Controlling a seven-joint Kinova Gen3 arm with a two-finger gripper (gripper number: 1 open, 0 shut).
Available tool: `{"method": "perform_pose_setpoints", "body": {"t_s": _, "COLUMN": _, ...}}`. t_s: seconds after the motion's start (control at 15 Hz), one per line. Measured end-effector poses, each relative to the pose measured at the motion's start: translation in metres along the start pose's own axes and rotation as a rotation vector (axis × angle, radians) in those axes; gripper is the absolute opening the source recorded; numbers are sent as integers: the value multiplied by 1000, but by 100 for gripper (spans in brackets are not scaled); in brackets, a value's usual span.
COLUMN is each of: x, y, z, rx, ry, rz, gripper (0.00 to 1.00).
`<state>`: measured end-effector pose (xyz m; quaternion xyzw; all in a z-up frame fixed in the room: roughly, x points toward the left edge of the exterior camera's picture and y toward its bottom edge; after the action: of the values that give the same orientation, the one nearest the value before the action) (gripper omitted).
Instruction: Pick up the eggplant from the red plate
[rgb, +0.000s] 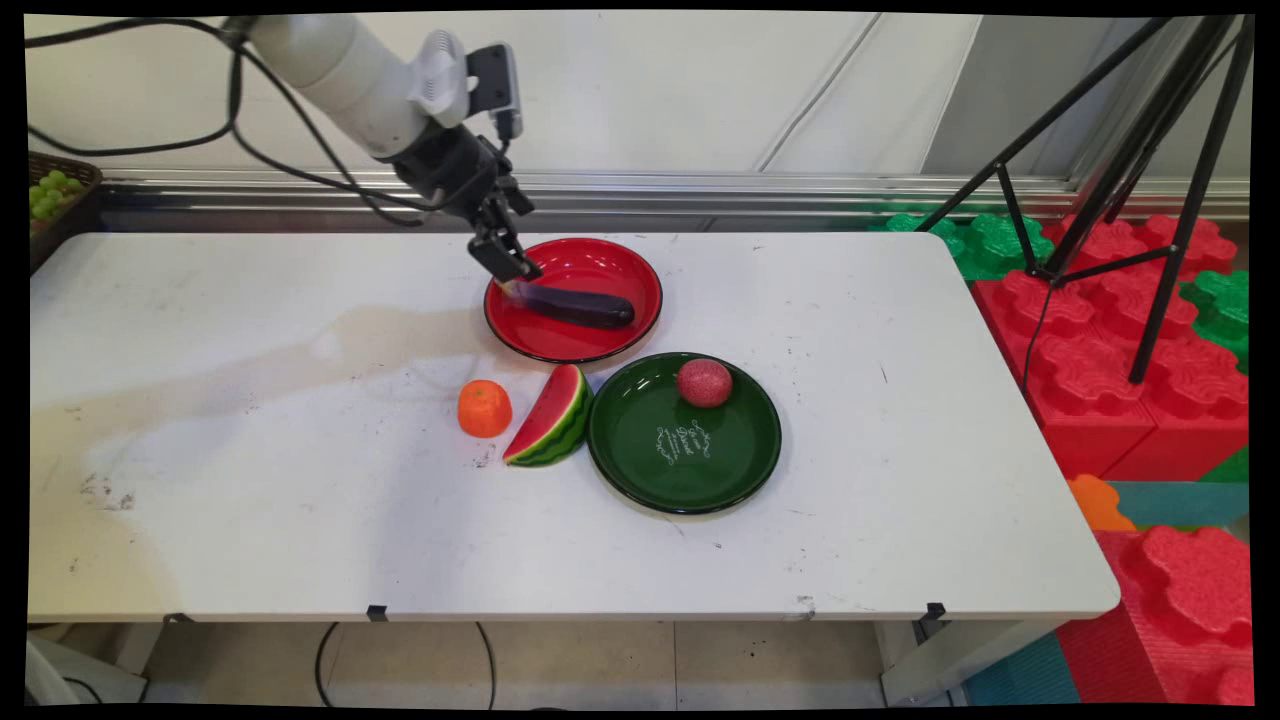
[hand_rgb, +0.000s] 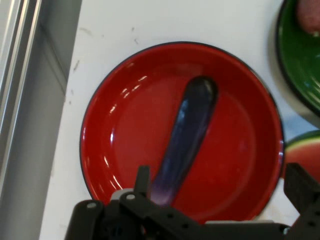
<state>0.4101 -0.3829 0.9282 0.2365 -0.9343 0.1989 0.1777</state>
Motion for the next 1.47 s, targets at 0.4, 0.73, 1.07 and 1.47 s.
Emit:
{"method": "perform_pose_setpoints", "body": {"t_s": 0.4, "x": 5, "y": -24, "z": 50, "rx": -28, "ry": -43, "rz": 12, "gripper": 100}}
{"method": "perform_pose_setpoints", "body": {"t_s": 0.73, "x": 3, "y": -37, "z": 85, "rx": -58, "ry": -80, "rz": 20, "gripper": 100}}
{"method": "perform_pose_setpoints", "body": {"t_s": 1.07, "x": -2, "y": -49, "z": 126, "rx": -104, "ry": -130, "rz": 40, "gripper": 100}}
{"method": "perform_pose_setpoints", "body": {"t_s": 1.47, "x": -4, "y": -61, "z": 157, "rx": -149, "ry": -151, "rz": 65, "gripper": 100}}
